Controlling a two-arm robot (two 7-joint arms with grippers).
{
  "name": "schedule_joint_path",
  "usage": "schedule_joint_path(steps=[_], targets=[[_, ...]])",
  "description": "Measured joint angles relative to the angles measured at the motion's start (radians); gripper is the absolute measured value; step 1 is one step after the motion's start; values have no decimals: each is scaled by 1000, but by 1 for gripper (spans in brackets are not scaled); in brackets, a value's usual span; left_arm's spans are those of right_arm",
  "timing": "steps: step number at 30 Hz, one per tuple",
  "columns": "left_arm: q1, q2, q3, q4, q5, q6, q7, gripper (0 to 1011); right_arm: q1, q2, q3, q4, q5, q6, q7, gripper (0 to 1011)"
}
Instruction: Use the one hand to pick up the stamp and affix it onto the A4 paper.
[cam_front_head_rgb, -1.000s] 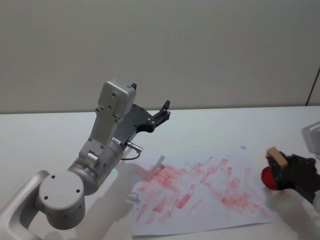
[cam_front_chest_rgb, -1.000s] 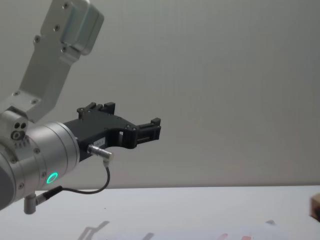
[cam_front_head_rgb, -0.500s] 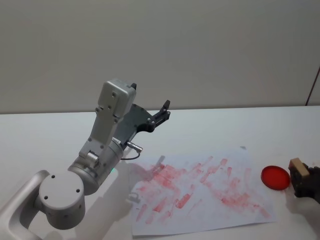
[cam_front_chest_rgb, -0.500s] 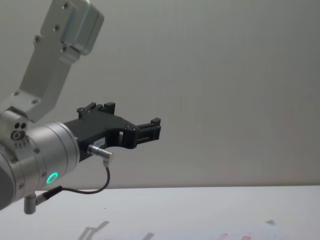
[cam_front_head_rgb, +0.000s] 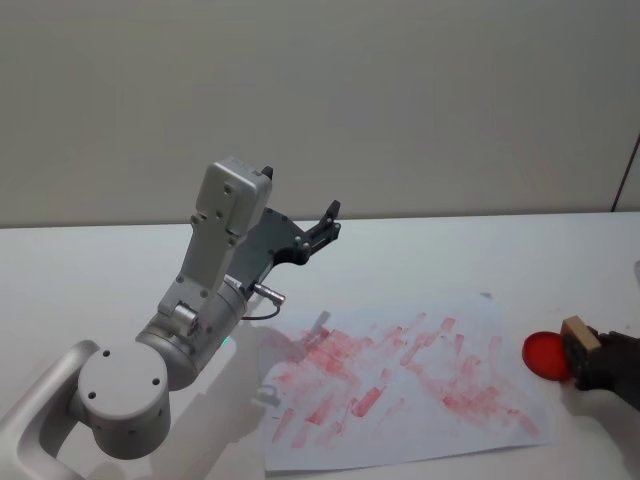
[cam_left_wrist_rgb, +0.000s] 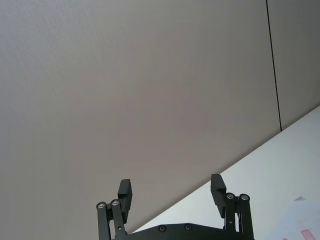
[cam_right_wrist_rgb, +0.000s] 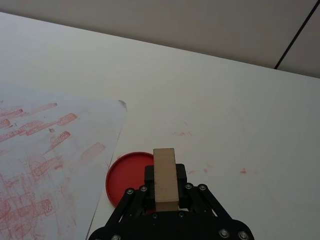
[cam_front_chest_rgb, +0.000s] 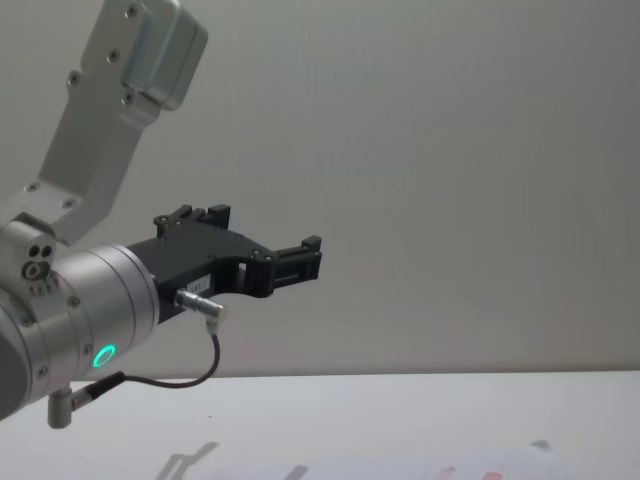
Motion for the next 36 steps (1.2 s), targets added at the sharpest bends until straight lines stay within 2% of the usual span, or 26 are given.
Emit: schedule_joint_path(steps=[30, 32, 36], targets=[[0, 0, 0, 0, 0, 0, 0, 1001, 53, -43, -30, 51, -45, 13, 88, 221], [0, 0, 0, 0, 0, 0, 0, 1001, 54, -45, -31, 52, -46, 13, 90, 240], [0, 0, 0, 0, 0, 0, 0, 1001, 55, -48, -33, 55, -48, 13, 94, 357]])
